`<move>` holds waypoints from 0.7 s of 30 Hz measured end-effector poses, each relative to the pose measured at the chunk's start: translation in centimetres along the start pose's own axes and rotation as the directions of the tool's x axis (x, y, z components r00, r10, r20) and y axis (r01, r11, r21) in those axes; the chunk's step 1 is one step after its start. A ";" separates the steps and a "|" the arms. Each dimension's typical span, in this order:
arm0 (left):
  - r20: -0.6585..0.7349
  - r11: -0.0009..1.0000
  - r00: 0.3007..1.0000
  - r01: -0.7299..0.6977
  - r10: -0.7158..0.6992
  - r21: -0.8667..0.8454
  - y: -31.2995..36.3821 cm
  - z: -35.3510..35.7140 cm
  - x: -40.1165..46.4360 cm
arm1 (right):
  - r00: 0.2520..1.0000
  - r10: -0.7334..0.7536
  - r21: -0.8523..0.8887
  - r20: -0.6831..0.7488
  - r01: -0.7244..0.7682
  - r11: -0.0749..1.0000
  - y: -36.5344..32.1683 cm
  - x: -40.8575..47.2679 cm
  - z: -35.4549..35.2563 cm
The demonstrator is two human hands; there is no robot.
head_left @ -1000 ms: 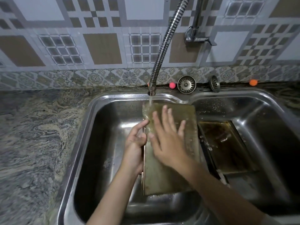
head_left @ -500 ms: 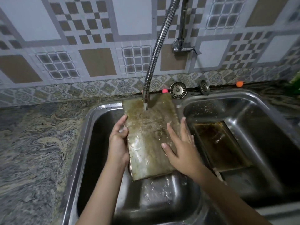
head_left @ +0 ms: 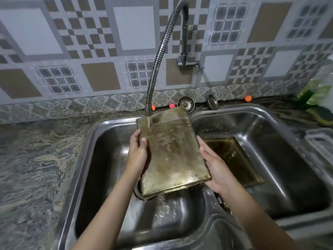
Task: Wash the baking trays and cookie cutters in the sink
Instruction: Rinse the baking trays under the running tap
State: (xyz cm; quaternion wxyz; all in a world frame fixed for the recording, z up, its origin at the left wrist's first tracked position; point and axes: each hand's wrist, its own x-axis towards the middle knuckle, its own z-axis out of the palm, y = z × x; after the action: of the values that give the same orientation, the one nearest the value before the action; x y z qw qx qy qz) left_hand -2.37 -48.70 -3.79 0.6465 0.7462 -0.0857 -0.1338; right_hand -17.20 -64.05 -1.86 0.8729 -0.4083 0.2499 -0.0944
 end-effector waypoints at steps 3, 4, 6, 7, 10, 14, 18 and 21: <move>0.078 0.996 0.996 -0.050 0.044 0.077 1.5 1.4 -0.1 | 0.995 -0.089 -0.147 -0.038 0.082 0.986 -1.9 -0.7 -0.9; 0.103 0.994 0.993 -0.067 0.057 0.091 1.8 2.0 -0.1 | 0.990 -0.132 -0.213 -0.052 0.119 0.970 -2.9 -1.1 -1.2; 0.139 0.985 0.988 -0.090 0.070 0.145 2.2 3.5 -0.1 | 0.970 -0.234 -0.271 -0.061 0.209 0.940 -5.5 -2.2 -2.1; 0.157 0.977 0.985 -0.105 0.076 0.186 2.4 4.3 -0.3 | 0.957 -0.285 -0.283 -0.056 0.258 0.924 -7.0 -2.8 -2.8; 0.216 0.941 0.971 -0.165 0.102 0.296 2.1 7.5 -1.6 | 0.920 -0.391 -0.436 -0.017 0.345 0.831 -11.1 -4.6 -5.3; 0.282 0.898 0.954 -0.208 0.099 0.388 -0.3 11.8 -3.5 | 0.906 -0.422 -0.617 -0.006 0.329 0.715 -12.7 -5.4 -8.7; 0.360 0.750 0.933 -0.239 0.001 0.617 -3.1 15.1 -4.7 | 0.923 -0.384 -0.843 0.018 0.220 0.490 -10.9 -3.7 -12.1; 0.374 0.624 0.927 -0.289 -0.005 0.726 -4.7 17.0 -5.2 | 0.946 -0.323 -0.934 -0.004 0.112 0.341 -8.4 -1.5 -13.5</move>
State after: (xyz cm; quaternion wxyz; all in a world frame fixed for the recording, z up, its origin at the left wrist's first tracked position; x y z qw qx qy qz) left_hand -12.76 -62.43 -10.11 0.2499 0.9054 -0.3044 -0.1588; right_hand -25.04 -77.94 -2.20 0.4456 -0.8440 0.2838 -0.0927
